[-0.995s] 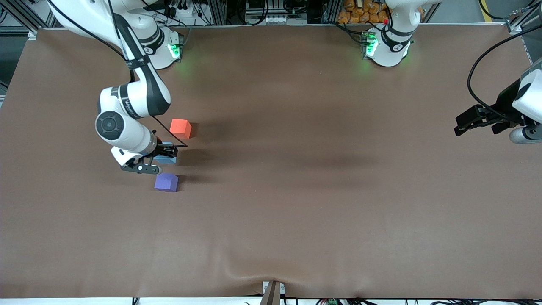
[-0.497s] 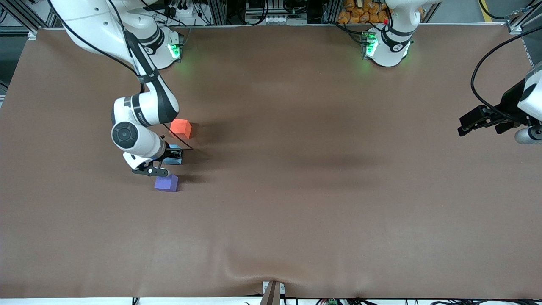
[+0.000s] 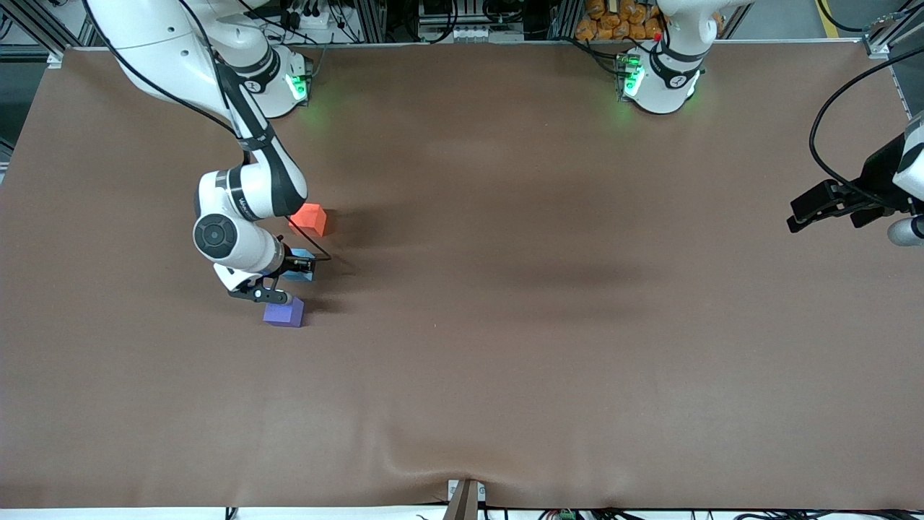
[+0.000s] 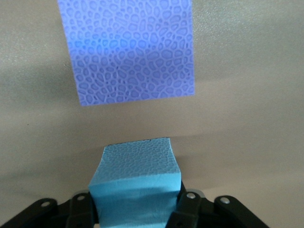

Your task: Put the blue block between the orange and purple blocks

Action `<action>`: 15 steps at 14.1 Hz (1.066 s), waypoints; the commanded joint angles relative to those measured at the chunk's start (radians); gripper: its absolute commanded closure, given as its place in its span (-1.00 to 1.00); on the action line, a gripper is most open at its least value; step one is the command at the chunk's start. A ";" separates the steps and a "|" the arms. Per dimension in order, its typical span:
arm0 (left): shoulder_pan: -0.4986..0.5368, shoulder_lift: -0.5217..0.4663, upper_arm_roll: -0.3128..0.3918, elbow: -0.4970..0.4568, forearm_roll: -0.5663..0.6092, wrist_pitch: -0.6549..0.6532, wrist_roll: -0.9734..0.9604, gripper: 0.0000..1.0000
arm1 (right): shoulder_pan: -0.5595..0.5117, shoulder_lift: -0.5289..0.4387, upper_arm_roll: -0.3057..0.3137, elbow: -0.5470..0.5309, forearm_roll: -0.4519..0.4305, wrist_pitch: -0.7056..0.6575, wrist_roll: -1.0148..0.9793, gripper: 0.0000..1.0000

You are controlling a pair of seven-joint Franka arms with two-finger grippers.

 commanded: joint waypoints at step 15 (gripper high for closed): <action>0.014 -0.062 -0.016 0.003 -0.021 -0.116 -0.002 -1.00 | -0.273 -0.417 0.004 0.101 0.013 -0.348 -0.234 -1.00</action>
